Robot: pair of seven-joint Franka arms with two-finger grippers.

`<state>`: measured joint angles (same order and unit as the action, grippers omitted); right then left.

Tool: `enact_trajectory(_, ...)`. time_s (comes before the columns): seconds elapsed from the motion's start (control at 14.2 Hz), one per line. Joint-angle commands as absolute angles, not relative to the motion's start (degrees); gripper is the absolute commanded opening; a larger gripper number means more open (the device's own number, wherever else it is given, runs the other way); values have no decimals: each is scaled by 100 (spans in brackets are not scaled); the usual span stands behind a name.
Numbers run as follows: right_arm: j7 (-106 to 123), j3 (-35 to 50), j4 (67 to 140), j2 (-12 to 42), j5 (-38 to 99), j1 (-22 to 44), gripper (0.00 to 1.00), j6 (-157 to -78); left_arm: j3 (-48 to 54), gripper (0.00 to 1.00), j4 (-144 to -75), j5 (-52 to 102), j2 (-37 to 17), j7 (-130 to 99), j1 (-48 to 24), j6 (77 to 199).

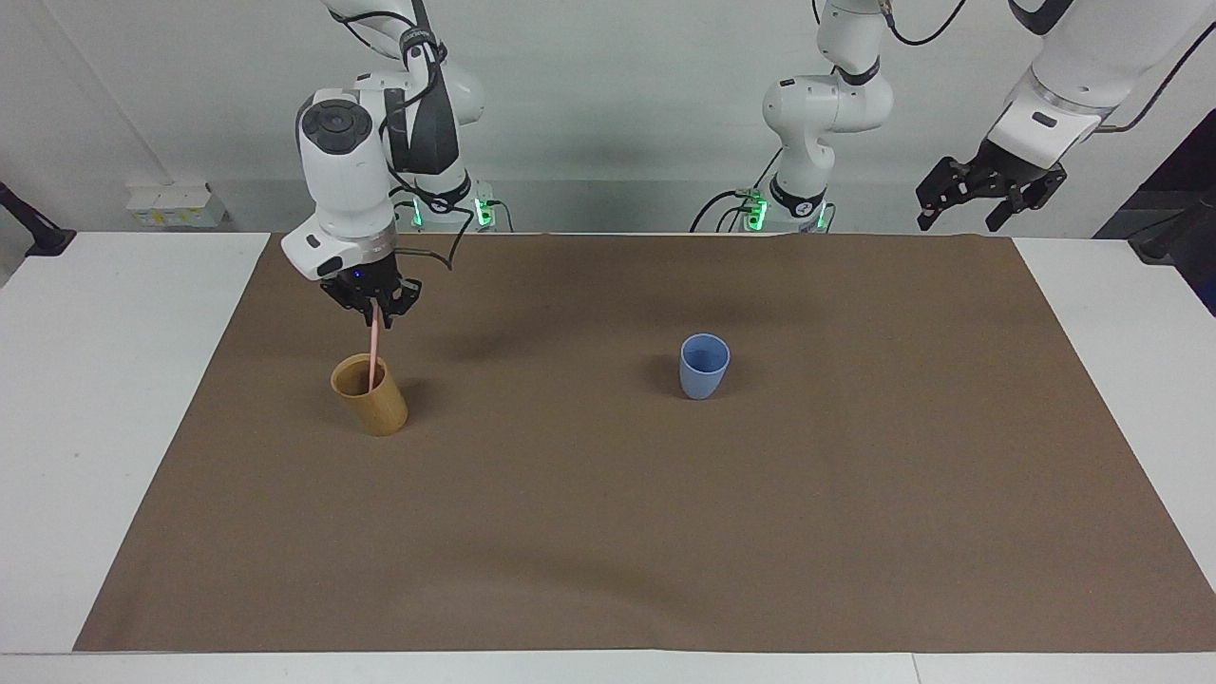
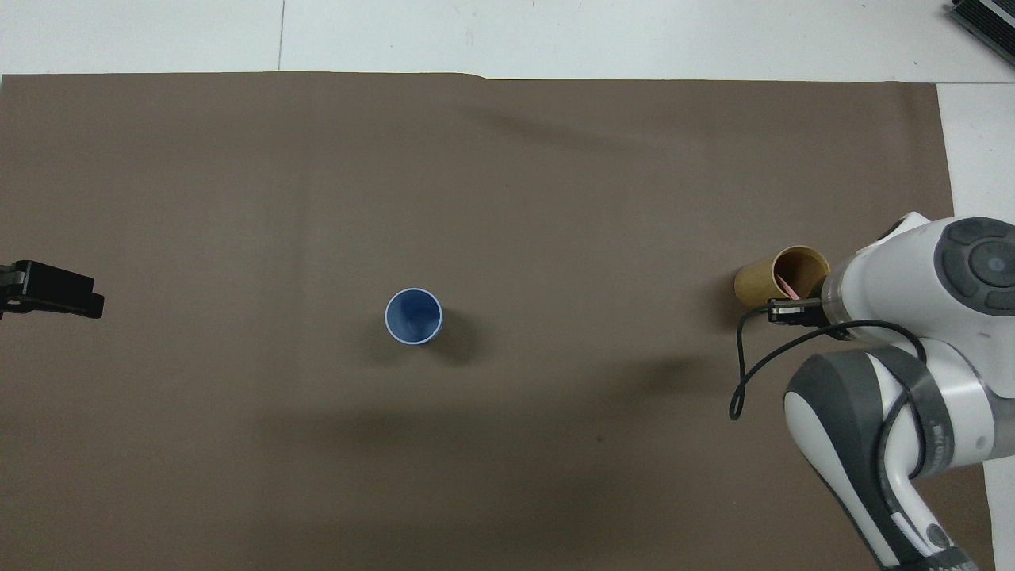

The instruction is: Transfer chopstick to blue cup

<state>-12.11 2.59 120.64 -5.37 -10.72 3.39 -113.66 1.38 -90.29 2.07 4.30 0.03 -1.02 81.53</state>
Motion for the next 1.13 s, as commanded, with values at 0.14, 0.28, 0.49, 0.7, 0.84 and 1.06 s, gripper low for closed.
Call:
enact_trajectory(0.14,-1274,308,12155,-659,-1204,264,14,-11461,193,100,-8991,193,466,26,-62,8121)
enact_trajectory(0.28,-1283,308,12138,-659,-1187,264,11,-11470,185,100,-9009,193,466,26,-44,8130)
enact_trajectory(0.49,-1318,308,12120,-650,-1143,264,4,-11487,158,100,-8991,185,466,26,-26,8130)
enact_trajectory(0.7,-1336,308,12041,-642,-1125,264,0,-11444,167,100,-9009,185,466,26,-44,8130)
enact_trajectory(0.84,-1327,299,11919,-624,-1125,255,0,-11408,158,100,-8991,185,466,26,-35,8130)
enact_trajectory(1.06,-1301,299,11577,-607,-1037,220,0,-11111,167,100,-9009,185,466,26,-35,8130)
